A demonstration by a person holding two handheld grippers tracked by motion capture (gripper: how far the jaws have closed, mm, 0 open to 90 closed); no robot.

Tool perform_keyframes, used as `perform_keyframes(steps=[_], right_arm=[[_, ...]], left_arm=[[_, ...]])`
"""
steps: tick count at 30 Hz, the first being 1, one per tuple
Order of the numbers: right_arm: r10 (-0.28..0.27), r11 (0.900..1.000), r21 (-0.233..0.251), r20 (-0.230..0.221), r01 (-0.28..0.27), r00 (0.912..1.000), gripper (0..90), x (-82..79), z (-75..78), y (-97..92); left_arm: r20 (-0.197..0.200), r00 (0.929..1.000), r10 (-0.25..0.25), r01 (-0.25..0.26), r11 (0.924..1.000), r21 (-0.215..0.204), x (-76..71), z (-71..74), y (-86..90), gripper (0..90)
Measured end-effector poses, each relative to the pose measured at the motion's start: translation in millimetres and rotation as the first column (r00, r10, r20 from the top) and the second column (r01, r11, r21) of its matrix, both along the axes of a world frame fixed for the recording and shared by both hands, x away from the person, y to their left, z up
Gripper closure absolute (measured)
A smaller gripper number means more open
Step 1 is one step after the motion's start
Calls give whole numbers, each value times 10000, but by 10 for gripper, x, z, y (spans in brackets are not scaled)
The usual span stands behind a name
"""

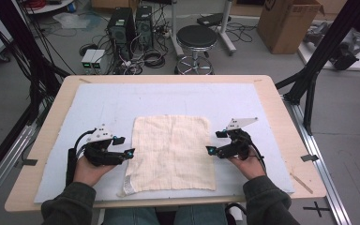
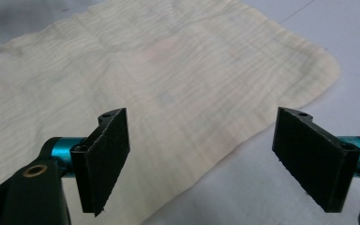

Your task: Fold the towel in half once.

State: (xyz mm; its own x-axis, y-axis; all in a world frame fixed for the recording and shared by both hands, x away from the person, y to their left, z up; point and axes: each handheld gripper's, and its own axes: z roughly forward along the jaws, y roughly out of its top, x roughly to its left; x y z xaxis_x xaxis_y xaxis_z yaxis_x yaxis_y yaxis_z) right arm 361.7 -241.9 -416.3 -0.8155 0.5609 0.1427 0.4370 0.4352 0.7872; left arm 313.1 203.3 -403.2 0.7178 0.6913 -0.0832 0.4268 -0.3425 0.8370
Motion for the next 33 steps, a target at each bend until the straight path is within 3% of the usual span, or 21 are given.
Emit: perform_keyframes(steps=[6,9,16,19,22,24,31,33], right_arm=[[-321,9993,-177,-22,320,9995,208,209,92,-25],[-362,9988,-319,105,365,9993,231,324,155,-13],[-334,9972,-671,160,344,9993,317,587,243,66],[-409,9967,-702,122,416,9991,343,695,263,96],[-534,9971,-532,218,545,9983,375,787,298,105],[-747,9961,-456,214,756,9970,396,840,302,93],[-1221,9909,-551,175,1229,9924,484,970,207,80],[-1319,9887,-701,99,1323,9912,519,1018,139,126]], left_arm=[[-15,9999,113,-113,9997,229,255,52,-61,391],[-126,9997,212,-210,9997,104,386,58,-68,408],[-363,9960,819,-825,9965,-161,673,41,-39,436],[-367,9940,1031,-1031,9947,13,803,60,-48,456],[-334,9905,1332,-1336,9910,-95,921,76,-55,467],[-376,9877,1517,-1515,9884,80,999,72,-59,492],[-634,9771,2032,-2026,9791,151,1188,-35,-94,513],[-762,9727,2192,-2159,9752,488,1241,-126,-125,524]])
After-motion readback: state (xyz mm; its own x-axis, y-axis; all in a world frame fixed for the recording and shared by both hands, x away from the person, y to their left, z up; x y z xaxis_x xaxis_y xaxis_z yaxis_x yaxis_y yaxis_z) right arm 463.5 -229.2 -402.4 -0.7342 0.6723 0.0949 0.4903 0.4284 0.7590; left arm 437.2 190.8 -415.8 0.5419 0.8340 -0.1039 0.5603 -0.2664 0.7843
